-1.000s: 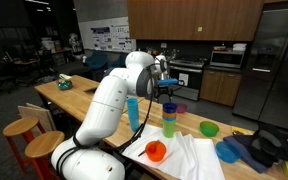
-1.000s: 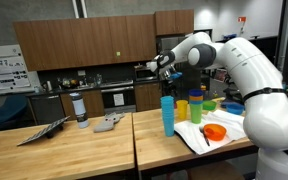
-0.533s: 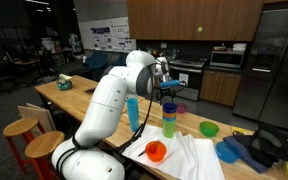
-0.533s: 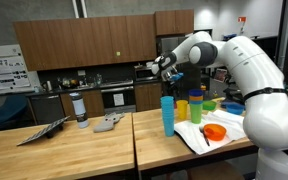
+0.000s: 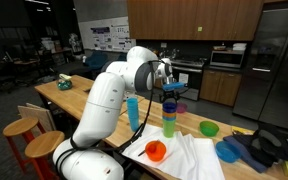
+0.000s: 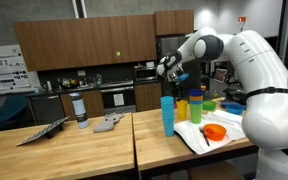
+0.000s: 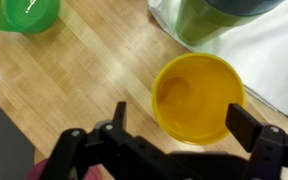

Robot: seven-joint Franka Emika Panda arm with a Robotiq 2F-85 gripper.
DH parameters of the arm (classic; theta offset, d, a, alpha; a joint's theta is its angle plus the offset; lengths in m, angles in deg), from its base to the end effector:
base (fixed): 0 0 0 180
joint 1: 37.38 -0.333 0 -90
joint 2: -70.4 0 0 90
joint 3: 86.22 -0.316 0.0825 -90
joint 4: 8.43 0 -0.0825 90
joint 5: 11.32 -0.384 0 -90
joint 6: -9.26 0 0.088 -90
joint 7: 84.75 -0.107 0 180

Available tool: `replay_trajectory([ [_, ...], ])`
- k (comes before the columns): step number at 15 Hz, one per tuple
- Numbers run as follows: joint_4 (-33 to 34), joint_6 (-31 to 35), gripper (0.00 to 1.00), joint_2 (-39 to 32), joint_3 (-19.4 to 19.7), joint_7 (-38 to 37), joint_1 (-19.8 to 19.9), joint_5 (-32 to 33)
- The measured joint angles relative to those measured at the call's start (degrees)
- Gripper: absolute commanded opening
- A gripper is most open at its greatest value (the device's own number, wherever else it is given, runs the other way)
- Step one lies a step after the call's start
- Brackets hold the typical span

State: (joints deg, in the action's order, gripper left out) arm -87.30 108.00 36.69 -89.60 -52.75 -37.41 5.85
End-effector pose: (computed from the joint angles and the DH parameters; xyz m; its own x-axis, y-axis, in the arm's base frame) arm 0.6922 0.0063 0.3573 0.7329 0.5926 -0.3340 0.6476 -0.7582 0.0758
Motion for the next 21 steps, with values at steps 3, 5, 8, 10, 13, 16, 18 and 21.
replay_trajectory([
  [3,-3.09,1.80,1.00,1.69,0.05,-0.01,1.12,-0.18],
  [5,-4.67,2.94,1.00,2.30,0.07,-0.03,1.76,-0.30],
  [8,-6.28,4.64,1.00,2.42,0.07,-0.07,2.34,-0.55],
  [10,-7.19,5.81,0.75,2.42,0.07,-0.16,2.45,-0.83],
  [13,-8.17,7.81,0.61,2.42,0.04,-0.38,2.42,-1.63],
  [16,-8.66,8.62,0.38,2.42,-0.07,-0.43,2.35,-1.85],
  [18,-8.77,8.64,0.22,2.42,-0.09,-0.53,2.33,-2.07],
  [21,-8.78,8.43,0.00,2.41,-0.10,-0.82,2.32,-3.08],
])
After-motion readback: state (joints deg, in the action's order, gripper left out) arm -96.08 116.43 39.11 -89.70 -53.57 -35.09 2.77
